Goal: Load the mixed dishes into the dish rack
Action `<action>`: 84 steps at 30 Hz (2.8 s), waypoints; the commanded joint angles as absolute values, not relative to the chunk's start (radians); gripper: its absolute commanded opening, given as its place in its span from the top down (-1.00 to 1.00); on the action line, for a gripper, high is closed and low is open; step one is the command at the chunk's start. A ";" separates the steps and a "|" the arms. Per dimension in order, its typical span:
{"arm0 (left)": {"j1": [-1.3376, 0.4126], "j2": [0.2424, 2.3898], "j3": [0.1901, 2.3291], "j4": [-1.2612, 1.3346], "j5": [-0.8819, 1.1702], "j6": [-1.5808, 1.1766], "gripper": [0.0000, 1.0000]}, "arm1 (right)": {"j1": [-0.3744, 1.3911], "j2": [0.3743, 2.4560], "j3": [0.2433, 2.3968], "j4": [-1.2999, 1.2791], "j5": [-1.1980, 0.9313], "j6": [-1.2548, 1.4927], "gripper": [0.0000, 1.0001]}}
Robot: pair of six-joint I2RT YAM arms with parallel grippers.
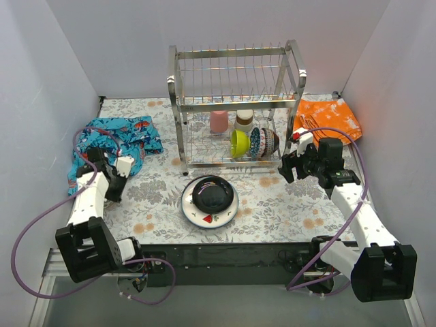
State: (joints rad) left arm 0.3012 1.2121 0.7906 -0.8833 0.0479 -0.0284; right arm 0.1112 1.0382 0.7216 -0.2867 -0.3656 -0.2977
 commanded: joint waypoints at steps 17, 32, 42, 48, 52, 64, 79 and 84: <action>0.154 1.845 1.683 -0.850 1.110 -0.550 1.00 | 0.104 1.138 0.860 -0.339 -0.301 -0.333 -0.63; 0.054 2.075 1.815 -0.494 1.298 -0.862 1.00 | 0.098 1.218 0.913 -0.483 -0.170 -0.362 -0.62; -0.004 2.079 1.758 -0.232 1.397 -1.077 1.00 | 0.097 1.307 0.957 -0.485 -0.150 -0.400 -0.62; -0.044 2.040 1.661 -0.074 1.414 -1.219 1.00 | 0.097 1.325 0.963 -0.488 -0.147 -0.403 -0.62; -0.052 2.016 1.559 0.049 1.417 -1.317 1.00 | 0.097 1.327 0.954 -0.486 -0.150 -0.403 -0.62; -0.092 1.983 1.345 0.433 1.347 -1.697 1.00 | 0.097 1.324 0.930 -0.480 -0.160 -0.405 -0.62; -0.130 1.953 1.276 0.319 1.286 -1.631 0.84 | 0.097 1.298 0.893 -0.465 -0.167 -0.406 -0.62; -0.107 1.947 1.312 0.149 1.247 -1.500 0.69 | 0.098 1.281 0.871 -0.451 -0.170 -0.405 -0.62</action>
